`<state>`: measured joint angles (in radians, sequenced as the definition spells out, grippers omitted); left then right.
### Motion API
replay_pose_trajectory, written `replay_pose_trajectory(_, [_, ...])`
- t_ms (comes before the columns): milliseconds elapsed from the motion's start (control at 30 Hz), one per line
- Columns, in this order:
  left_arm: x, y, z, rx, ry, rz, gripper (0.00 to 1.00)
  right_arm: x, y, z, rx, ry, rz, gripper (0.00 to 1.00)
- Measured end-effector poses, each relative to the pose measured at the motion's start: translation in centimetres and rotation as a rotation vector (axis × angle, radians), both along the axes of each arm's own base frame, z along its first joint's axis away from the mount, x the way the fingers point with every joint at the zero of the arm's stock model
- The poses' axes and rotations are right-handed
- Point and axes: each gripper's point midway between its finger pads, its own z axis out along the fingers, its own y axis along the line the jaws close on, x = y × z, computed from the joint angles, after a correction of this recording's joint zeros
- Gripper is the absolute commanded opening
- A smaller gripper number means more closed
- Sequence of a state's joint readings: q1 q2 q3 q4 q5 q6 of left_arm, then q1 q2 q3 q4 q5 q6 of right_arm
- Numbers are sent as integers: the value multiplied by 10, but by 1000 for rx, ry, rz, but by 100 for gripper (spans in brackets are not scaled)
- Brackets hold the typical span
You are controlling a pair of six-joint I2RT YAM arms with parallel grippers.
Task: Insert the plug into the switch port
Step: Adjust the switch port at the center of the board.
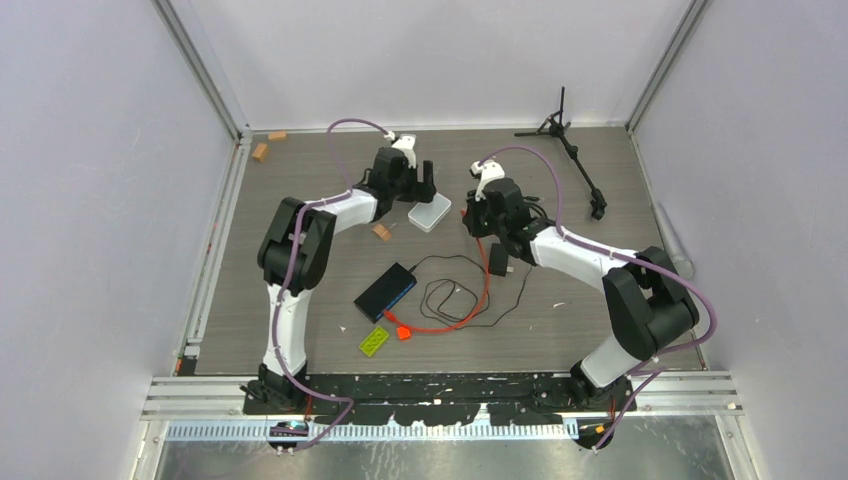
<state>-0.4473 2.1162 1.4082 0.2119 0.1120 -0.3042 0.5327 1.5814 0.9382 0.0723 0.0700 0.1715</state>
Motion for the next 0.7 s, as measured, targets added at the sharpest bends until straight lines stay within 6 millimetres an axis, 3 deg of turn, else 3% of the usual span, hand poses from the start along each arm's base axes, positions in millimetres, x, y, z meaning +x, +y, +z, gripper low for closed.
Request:
replay_pose_trajectory(200, [-8, 0, -25, 130, 81, 73, 81, -9, 3, -8, 35, 20, 9, 0])
replay_pose_trajectory(533, [-4, -29, -21, 268, 130, 148, 81, -14, -5, -14, 56, 14, -33, 0])
replay_pose_trajectory(700, [3, -32, -27, 307, 177, 164, 76, -14, -5, -15, 64, 10, -45, 1])
